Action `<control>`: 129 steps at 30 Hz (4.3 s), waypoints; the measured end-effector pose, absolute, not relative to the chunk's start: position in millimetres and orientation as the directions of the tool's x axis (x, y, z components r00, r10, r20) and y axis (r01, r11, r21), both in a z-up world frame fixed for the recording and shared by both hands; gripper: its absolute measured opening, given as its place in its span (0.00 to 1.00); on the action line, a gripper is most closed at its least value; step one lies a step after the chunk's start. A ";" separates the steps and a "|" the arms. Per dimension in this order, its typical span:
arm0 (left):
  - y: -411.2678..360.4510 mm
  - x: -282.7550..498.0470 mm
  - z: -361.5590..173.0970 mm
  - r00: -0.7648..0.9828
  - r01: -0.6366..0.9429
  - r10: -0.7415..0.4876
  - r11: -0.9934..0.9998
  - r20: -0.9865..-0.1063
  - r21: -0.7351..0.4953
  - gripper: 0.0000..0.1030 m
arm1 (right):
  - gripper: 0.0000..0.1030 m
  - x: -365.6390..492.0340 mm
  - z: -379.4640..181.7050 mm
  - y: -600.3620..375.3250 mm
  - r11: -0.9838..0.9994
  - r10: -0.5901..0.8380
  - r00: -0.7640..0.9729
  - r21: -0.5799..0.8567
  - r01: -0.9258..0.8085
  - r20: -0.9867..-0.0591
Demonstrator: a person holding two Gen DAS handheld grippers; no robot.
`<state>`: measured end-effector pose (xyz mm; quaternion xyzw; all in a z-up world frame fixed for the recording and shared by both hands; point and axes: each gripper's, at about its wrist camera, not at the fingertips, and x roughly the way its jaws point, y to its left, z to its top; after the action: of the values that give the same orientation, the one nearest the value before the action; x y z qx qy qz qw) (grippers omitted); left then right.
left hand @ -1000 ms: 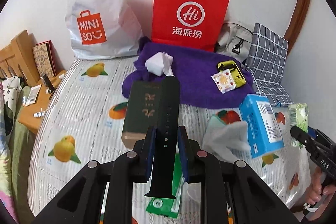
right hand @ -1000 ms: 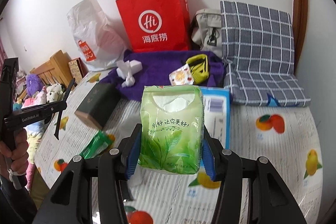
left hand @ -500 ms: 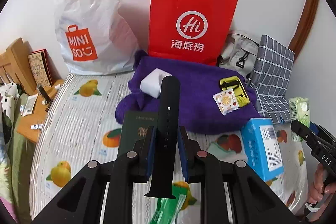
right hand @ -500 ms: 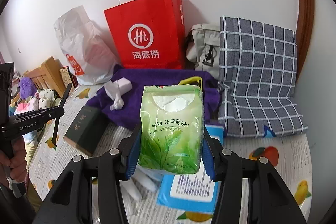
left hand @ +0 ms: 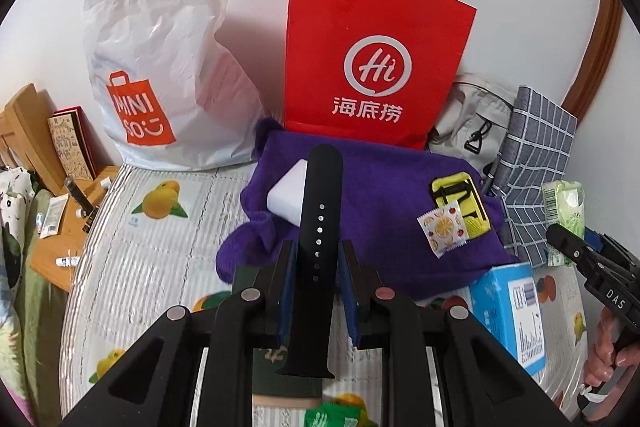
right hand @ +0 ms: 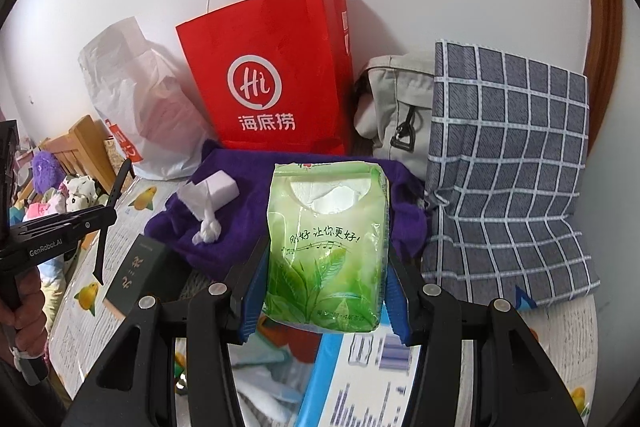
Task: Organize soft objects
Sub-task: 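Carry the strap and green tissue pack onto the purple towel with both tools, then open both tools to release the strap and tissue pack on the towel, then reach down and grasp the white glove with the right tool while the left tool withdraws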
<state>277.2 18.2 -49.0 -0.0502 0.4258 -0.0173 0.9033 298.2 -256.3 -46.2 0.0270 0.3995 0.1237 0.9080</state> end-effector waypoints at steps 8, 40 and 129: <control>30.7 303.5 -57.0 0.621 -0.026 -0.094 0.990 -0.778 -0.140 0.20 | 0.49 329.7 -44.7 -249.2 0.970 0.234 0.655 0.129 -0.205 -0.719; 0.0 393.8 -101.8 0.582 0.034 -0.185 0.979 -0.792 -0.203 0.20 | 0.49 397.7 -122.2 -253.4 0.962 0.257 0.498 0.171 -0.211 -0.829; 68.5 189.7 -105.6 0.565 0.024 -0.166 0.983 -0.808 -0.185 0.45 | 0.33 218.5 -166.4 -130.5 0.916 0.199 0.477 -0.011 -0.402 -0.856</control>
<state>189.7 68.5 -105.6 -0.0764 0.4630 -0.0538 0.8814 218.5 -130.5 -166.4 -0.1057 0.4801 0.1759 0.8528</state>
